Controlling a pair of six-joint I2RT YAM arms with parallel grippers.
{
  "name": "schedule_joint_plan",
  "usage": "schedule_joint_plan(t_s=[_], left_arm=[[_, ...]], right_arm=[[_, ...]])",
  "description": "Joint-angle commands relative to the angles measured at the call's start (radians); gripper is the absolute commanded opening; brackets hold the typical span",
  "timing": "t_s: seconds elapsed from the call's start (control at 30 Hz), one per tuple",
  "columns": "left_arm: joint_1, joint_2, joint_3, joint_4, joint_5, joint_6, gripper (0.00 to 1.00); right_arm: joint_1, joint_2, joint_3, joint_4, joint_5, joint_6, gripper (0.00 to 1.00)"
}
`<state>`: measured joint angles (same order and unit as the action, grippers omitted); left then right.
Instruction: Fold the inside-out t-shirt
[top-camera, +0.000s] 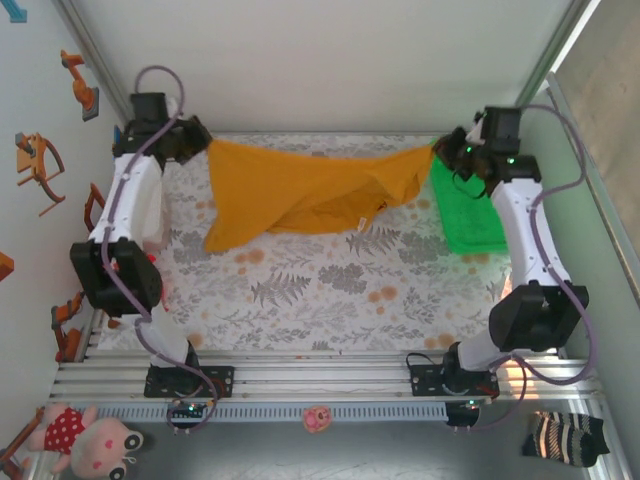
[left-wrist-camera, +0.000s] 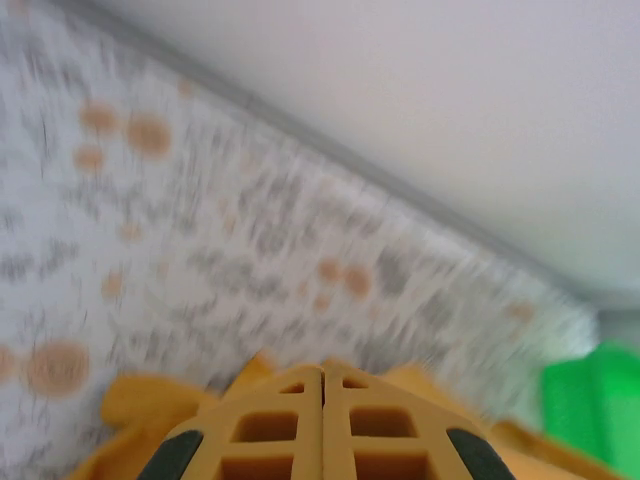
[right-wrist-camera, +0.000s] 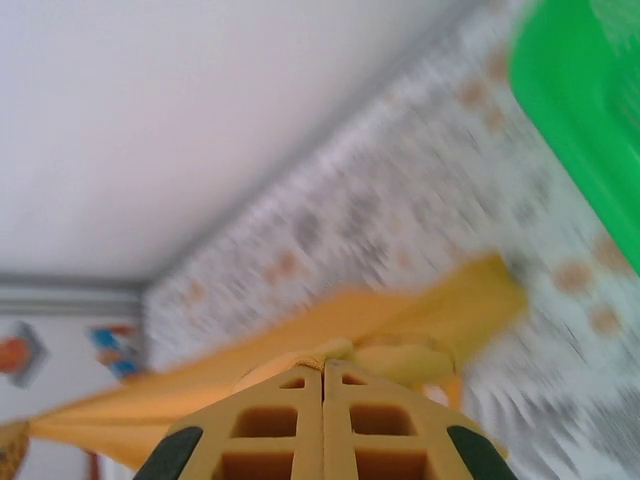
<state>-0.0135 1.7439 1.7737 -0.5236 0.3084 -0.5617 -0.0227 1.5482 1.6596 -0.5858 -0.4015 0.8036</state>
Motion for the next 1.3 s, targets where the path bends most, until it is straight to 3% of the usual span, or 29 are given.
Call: schedule_joint_plan(t_s=[0.0, 0.17, 0.4, 0.7, 0.83, 0.93, 1.1, 1.13, 1.2, 1.27], left_arm=[[0.082, -0.105, 0.114, 0.089, 0.018, -0.140, 0.00], [0.118, -0.165, 0.248, 0.097, 0.037, -0.179, 0.00], [0.125, -0.297, 0.202, 0.114, 0.038, -0.184, 0.00], [0.130, -0.321, 0.255, 0.090, 0.002, -0.164, 0.00], [0.128, -0.298, 0.173, 0.084, 0.039, -0.176, 0.00], [0.122, -0.312, 0.041, 0.104, 0.062, -0.182, 0.00], [0.114, -0.377, -0.163, 0.121, 0.060, -0.169, 0.00], [0.112, -0.387, -0.186, 0.115, 0.052, -0.159, 0.00], [0.111, -0.401, -0.225, 0.098, 0.037, -0.139, 0.00], [0.109, -0.412, -0.249, 0.085, 0.016, -0.118, 0.00]], right_arm=[[-0.076, 0.052, 0.260, 0.063, -0.123, 0.107, 0.00], [-0.124, 0.106, 0.481, 0.200, -0.214, 0.279, 0.00], [-0.195, -0.022, 0.406, 0.384, -0.253, 0.418, 0.00], [-0.280, -0.082, 0.469, 0.391, -0.253, 0.457, 0.00], [-0.265, -0.104, 0.314, 0.396, -0.262, 0.425, 0.00], [-0.191, -0.130, 0.149, 0.316, -0.263, 0.309, 0.00], [0.126, -0.145, -0.149, 0.126, -0.105, 0.036, 0.00], [0.198, -0.133, -0.210, 0.137, -0.075, 0.023, 0.03], [0.340, -0.080, -0.311, 0.199, -0.040, 0.023, 0.21], [0.493, 0.022, -0.359, 0.267, -0.025, 0.035, 0.31]])
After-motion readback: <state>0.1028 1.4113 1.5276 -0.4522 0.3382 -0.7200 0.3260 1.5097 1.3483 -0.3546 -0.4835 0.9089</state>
